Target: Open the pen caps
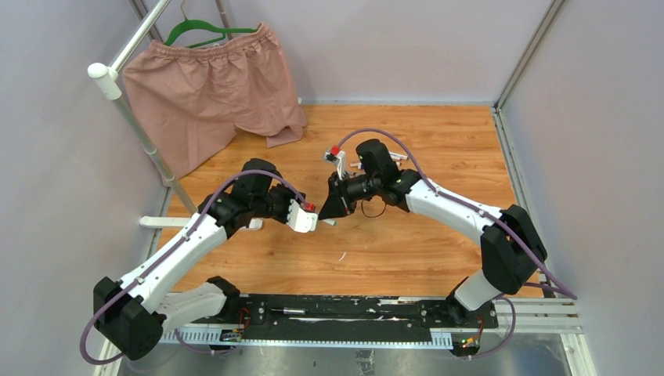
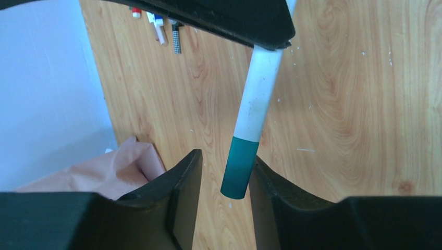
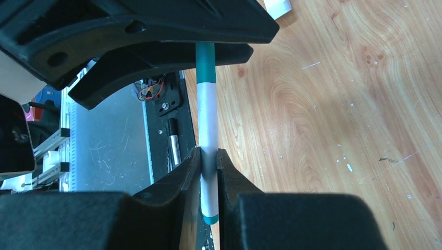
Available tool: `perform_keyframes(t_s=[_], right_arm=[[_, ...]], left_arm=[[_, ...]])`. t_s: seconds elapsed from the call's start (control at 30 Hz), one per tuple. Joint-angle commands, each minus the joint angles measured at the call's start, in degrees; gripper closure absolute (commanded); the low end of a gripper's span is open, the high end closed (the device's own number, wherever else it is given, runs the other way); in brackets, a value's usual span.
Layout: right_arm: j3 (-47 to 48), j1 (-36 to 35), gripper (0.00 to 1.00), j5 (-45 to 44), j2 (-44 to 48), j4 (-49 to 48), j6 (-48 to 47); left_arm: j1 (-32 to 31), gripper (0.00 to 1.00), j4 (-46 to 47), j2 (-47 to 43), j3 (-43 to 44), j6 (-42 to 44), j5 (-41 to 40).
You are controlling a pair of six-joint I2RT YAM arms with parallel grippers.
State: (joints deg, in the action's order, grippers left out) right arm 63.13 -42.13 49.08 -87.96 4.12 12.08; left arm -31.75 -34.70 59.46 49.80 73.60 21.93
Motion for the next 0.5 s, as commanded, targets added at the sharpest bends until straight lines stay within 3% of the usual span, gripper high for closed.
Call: perform_keyframes(t_s=[0.0, 0.07, 0.23, 0.3, 0.4, 0.47], right_arm=[[2.0, -0.7, 1.0, 1.4, 0.0, 1.4, 0.9], [2.4, -0.6, 1.0, 1.4, -0.3, 1.3, 1.3], [2.6, -0.7, 0.65, 0.6, -1.9, -0.4, 4.1], [2.2, -0.7, 0.55, 1.0, -2.7, -2.6, 6.0], [1.7, -0.7, 0.55, 2.5, -3.4, -7.1, 8.9], [1.7, -0.6, 0.61, 3.9, -3.9, -9.0, 10.4]], left_arm=[[-0.4, 0.6, 0.3, -0.2, 1.9, -0.6, -1.4], [-0.7, 0.7, 0.3, -0.9, 2.0, -1.4, 0.3], [-1.6, 0.93, 0.3, -2.5, 2.2, -3.4, 0.7], [-1.7, 0.99, 0.3, -2.8, 2.3, -4.2, 0.7], [-1.8, 1.0, 0.3, -2.9, 2.1, -5.1, -0.1], [-1.8, 1.0, 0.2, -3.0, 2.2, -6.0, -0.3]])
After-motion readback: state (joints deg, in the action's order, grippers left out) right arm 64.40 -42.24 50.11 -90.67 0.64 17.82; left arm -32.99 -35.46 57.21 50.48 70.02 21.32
